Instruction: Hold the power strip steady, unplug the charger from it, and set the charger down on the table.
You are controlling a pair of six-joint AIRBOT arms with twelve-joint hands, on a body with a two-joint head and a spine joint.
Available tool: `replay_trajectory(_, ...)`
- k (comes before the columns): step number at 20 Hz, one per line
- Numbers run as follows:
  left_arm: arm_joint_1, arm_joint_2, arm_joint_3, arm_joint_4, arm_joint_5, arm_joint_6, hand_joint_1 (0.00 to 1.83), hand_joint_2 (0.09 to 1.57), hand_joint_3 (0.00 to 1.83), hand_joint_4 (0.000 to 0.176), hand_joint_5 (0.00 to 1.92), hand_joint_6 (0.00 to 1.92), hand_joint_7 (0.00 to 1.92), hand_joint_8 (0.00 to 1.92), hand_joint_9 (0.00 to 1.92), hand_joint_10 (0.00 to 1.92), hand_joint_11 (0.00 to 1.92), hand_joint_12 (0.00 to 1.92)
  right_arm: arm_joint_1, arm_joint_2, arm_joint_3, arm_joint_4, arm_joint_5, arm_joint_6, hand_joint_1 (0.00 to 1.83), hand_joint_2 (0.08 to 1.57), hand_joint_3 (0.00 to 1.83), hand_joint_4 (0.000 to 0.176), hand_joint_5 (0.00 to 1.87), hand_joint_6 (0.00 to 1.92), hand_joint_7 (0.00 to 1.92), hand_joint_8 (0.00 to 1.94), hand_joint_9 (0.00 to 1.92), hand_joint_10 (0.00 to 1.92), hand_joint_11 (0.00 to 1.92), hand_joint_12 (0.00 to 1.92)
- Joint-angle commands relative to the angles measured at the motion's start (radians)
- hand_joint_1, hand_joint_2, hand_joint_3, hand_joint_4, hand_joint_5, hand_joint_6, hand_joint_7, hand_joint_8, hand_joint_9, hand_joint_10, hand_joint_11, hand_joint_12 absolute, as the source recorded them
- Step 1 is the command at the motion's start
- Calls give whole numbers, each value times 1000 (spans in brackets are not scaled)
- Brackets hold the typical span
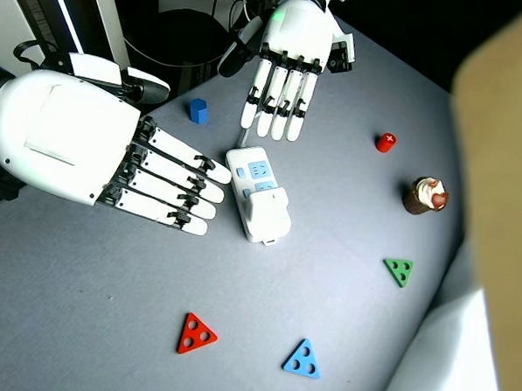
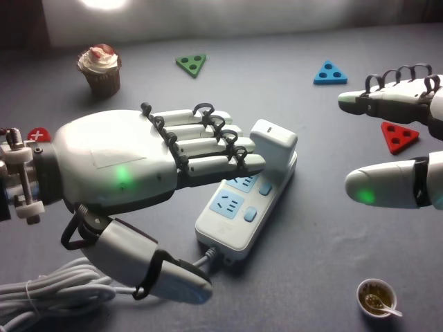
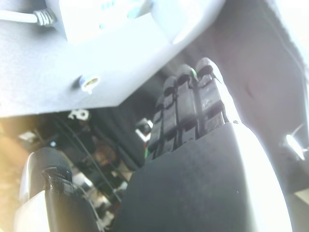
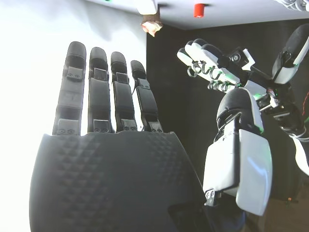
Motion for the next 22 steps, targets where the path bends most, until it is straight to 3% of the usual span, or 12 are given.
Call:
replay_trajectory(1,-13,2,1,-26,-90,-6,0,909,16,0,66,2,62,3,50,3,17,58,10,9,-5,-10,101,0,0,918,5,0,171,0,191,0,183,1,150,74)
replay_trajectory(7,-15,-21,-9,21,-12,-27,0,917,7,0,57,0,63,0,53,1,28,59,-4,-4,0,-10,130,-9,0,927,2,0,163,0,170,1,162,1,143,61)
replay_trajectory(15,-37,-103,30,226,110,-196,0,921,3,0,65,7,78,9,68,11,51,64,33,-54,37,27,194,-13,0,967,13,0,146,3,143,2,135,2,131,47)
replay_trajectory(22,-38,-154,79,275,140,-270,0,924,3,0,65,4,71,2,57,3,23,49,55,-129,92,81,204,-38,391,1015,6,0,174,7,184,6,181,7,181,56)
